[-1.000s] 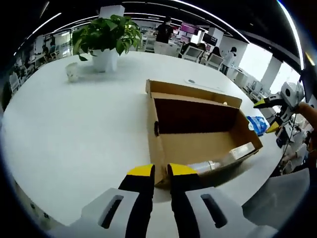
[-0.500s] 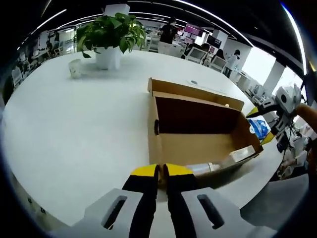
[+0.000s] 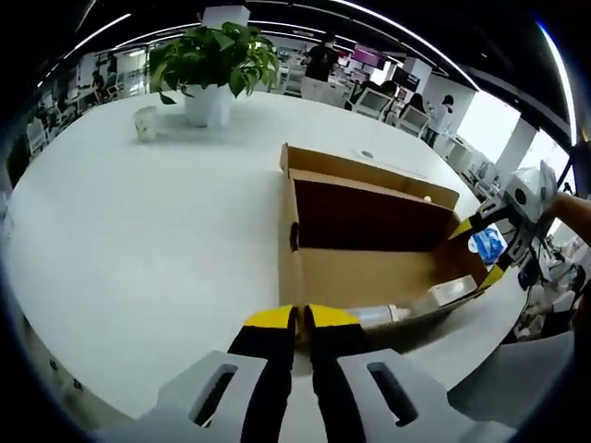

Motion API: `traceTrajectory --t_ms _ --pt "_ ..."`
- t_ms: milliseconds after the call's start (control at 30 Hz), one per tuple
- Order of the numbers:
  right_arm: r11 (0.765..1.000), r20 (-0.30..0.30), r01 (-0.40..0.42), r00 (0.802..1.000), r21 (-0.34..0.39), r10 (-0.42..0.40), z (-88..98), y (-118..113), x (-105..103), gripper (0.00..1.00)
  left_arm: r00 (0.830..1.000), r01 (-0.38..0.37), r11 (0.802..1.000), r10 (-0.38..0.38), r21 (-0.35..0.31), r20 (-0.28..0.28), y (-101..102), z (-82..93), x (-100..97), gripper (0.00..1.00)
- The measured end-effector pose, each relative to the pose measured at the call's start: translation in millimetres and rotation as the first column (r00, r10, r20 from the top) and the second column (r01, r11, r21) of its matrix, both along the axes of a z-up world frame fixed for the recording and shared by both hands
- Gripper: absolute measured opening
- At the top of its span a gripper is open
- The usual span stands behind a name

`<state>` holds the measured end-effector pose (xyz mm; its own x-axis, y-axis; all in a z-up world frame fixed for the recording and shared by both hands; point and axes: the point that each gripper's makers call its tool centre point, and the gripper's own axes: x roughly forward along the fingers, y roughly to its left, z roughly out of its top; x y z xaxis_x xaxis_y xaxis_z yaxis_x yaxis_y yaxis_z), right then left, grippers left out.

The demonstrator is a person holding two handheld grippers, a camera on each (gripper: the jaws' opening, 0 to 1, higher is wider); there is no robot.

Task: Operate the shoe box by opening the lid, removing the specified soft item, and placing it in the target area until the item is outside and the box remains undamaged.

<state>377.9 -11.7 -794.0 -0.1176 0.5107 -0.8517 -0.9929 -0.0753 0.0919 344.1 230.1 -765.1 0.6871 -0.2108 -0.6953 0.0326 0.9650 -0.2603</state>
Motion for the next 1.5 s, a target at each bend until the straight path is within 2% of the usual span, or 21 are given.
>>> traceTrajectory --t_ms 267,467,767,900,1167,1500 --pt "1.0 0.002 -0.014 1.0 -0.019 0.014 -7.1 4 -3 0.51 1.0 -0.007 1.0 0.006 -0.014 -0.003 1 -0.2 -2.4 0.03" --pt "0.999 0.009 -0.028 1.0 -0.019 0.028 -10.2 10 -8 0.45 1.0 -0.006 1.0 0.006 -0.014 -0.004 2 -0.4 -3.4 0.03" --pt "0.999 0.008 -0.046 0.999 -0.014 0.046 -12.1 15 -18 0.28 1.0 -0.006 1.0 0.006 -0.016 -0.003 1 0.5 -4.9 0.03" --pt "0.998 0.006 -0.053 0.999 -0.019 0.053 -13.7 15 -24 0.16 1.0 -0.006 1.0 0.006 -0.016 -0.003 2 0.6 -5.1 0.03" --pt "0.999 0.029 -0.051 0.998 -0.019 0.052 -11.1 14 -23 0.15 1.0 -0.015 0.999 0.014 -0.03 -0.012 3 0.0 -3.5 0.02" --pt "0.998 0.076 -0.069 0.995 0.003 0.069 5.9 16 -17 0.14 1.0 -0.014 1.0 0.013 -0.025 -0.016 2 0.1 -3.7 0.02"
